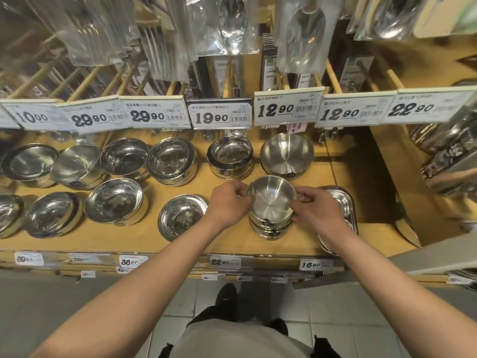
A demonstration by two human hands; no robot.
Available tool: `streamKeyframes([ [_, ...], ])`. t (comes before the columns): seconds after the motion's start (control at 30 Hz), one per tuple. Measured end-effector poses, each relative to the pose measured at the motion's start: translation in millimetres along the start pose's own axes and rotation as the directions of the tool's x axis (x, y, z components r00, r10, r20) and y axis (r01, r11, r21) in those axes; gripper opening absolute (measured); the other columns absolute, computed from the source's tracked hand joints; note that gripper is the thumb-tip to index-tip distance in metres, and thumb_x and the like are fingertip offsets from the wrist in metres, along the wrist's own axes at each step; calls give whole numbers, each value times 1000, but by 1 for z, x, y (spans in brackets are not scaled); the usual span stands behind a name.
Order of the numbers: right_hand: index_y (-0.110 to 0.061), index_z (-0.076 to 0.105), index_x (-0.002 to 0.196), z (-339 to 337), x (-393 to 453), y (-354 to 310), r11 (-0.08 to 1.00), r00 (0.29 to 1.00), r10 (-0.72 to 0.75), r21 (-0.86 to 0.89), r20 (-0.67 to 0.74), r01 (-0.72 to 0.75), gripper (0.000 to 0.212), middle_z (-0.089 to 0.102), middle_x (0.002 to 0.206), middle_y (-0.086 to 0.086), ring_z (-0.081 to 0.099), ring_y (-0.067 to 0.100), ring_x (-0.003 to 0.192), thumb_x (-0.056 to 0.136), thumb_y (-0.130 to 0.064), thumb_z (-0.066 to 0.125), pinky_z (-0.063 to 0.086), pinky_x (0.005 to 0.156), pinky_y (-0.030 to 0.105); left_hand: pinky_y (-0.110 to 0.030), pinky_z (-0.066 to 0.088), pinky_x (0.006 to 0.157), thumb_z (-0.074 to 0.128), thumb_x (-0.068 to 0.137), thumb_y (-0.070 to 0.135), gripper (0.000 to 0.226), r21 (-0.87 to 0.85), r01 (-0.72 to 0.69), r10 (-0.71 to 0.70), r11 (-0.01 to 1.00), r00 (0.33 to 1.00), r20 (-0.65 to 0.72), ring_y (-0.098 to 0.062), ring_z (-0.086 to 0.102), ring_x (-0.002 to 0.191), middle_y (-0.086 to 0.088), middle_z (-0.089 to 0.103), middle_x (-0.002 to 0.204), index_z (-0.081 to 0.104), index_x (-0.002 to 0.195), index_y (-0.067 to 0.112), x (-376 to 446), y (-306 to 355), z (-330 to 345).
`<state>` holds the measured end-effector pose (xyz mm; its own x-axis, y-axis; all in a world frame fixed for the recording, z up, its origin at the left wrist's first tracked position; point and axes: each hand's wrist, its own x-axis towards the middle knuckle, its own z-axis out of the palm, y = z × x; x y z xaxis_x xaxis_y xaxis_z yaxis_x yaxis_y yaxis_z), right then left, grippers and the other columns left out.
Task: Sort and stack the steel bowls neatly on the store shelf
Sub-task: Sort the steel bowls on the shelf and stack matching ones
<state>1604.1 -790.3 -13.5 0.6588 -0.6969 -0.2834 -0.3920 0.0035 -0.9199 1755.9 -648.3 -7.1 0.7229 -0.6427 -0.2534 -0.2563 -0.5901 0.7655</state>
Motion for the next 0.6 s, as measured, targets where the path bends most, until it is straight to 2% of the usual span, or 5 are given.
streamKeyframes([
  [0.13, -26, 77, 103, -4, 2, -5, 999, 1000, 22, -31, -6, -22, 26, 66, 64, -13, 67, 3, 59, 89, -6, 70, 58, 58, 18, -43, 56, 86, 69, 90, 21, 14, -17, -9, 9, 1000, 1000, 8, -30, 69, 89, -11, 72, 92, 67, 84, 9, 2, 4, -1],
  [0.23, -28, 76, 103, -4, 4, -6, 998, 1000, 27, -54, 2, -27, 24, 66, 71, -6, 67, 8, 61, 91, -8, 70, 63, 67, 27, -46, 58, 86, 67, 91, 23, 17, -70, 46, -44, 996, 999, 25, -30, 70, 90, -12, 73, 91, 70, 89, 6, 4, 2, -1],
  [0.33, -35, 75, 98, -4, 7, -3, 996, 1000, 20, -87, 1, -20, 22, 70, 76, -5, 67, 7, 60, 91, -14, 70, 63, 65, 25, -46, 61, 84, 62, 95, 25, 19, -186, 125, -116, 975, 992, 57, -23, 72, 81, -6, 74, 82, 72, 83, 12, 4, -4, 0],
  [0.47, -40, 72, 98, -4, 11, -1, 992, 999, 42, -120, 6, -41, 16, 76, 82, -6, 75, 14, 73, 92, -25, 68, 63, 70, 30, -37, 63, 75, 60, 97, 32, 23, -321, 232, -200, 918, 971, 131, -27, 74, 86, -16, 75, 97, 72, 92, 13, 6, -9, 6],
  [0.6, -34, 73, 104, -3, 14, -1, 993, 996, 86, -81, 14, -84, 14, 76, 86, -4, 75, 11, 70, 94, -26, 68, 61, 60, 23, -24, 59, 62, 60, 98, 32, 25, -360, 239, -206, 902, 970, 128, -18, 71, 79, -15, 75, 96, 72, 95, 9, 9, -9, 8],
])
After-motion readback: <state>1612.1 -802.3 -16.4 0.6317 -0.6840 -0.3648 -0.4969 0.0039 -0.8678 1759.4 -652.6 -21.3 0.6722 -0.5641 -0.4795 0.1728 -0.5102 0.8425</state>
